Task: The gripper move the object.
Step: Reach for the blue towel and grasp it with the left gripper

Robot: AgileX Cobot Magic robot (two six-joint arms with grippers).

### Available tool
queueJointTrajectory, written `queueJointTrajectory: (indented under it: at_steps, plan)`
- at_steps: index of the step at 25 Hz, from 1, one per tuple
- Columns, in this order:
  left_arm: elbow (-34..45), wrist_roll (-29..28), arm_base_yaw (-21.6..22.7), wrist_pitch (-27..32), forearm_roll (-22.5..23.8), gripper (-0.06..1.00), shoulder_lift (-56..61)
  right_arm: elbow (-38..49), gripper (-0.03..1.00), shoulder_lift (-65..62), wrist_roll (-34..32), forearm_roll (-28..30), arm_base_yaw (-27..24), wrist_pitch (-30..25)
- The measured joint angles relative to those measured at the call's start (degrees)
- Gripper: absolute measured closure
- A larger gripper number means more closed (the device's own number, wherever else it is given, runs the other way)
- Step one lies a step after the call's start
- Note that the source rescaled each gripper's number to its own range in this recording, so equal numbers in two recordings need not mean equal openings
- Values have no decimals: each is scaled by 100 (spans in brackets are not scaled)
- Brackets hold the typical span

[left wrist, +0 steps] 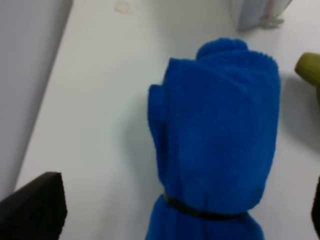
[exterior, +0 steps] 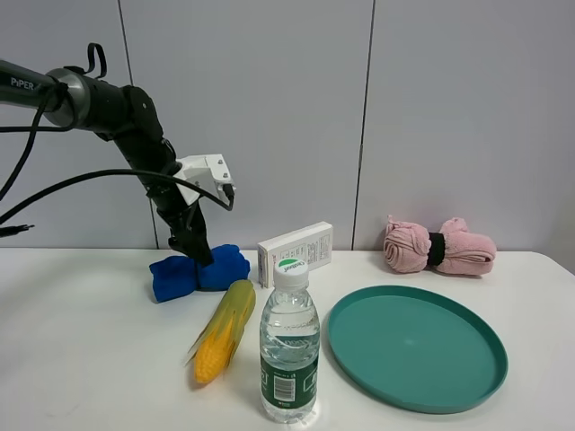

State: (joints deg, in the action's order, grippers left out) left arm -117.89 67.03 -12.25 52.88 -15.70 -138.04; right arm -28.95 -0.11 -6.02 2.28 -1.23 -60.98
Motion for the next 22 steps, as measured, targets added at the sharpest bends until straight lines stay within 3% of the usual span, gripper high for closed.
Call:
queueJointTrajectory:
  at_steps: [22]
  plan:
    - [0,45,0,-203,-115,-6,-523,0,-3,0,0,0,0,0]
